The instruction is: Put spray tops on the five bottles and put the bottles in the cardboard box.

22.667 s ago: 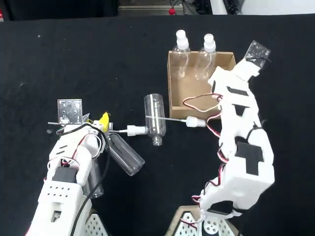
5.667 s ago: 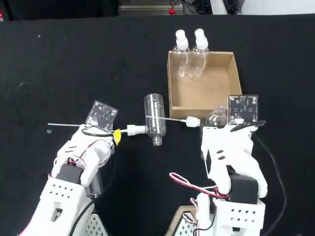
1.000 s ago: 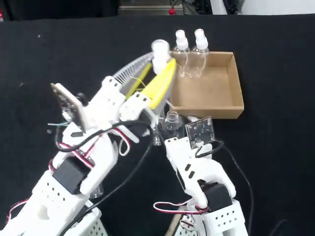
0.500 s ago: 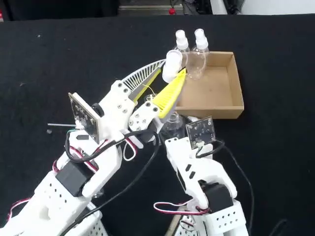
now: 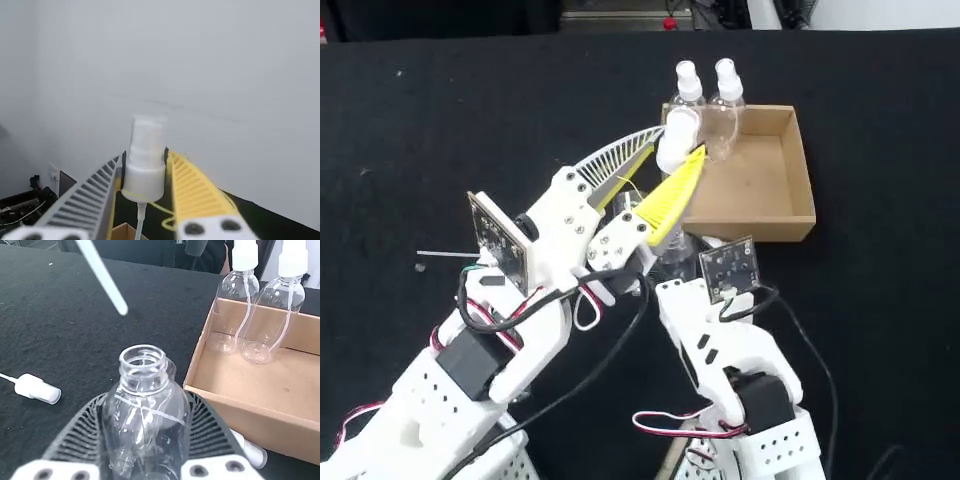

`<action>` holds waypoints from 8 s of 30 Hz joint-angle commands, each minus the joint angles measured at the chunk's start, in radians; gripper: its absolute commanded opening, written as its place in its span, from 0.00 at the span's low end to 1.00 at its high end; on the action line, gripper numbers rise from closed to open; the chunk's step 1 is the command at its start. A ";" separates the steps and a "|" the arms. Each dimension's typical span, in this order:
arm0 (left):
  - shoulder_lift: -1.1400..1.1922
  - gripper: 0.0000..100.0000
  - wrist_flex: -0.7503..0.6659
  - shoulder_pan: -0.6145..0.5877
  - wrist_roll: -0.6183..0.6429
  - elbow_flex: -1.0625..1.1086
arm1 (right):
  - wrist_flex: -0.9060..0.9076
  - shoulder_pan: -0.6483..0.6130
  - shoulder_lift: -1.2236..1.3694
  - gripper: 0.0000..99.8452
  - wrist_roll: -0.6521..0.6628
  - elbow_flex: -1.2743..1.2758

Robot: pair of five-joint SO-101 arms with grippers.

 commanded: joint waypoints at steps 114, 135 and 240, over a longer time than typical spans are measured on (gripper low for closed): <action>-0.706 0.17 0.255 -0.662 0.239 0.911 | -0.918 0.471 1.237 0.01 0.068 -0.665; -0.707 0.17 0.255 -0.670 0.238 0.911 | -1.392 0.535 1.876 0.01 0.060 -0.878; -0.709 0.17 0.255 -0.662 0.161 0.911 | -1.542 0.486 2.427 0.02 0.068 -1.210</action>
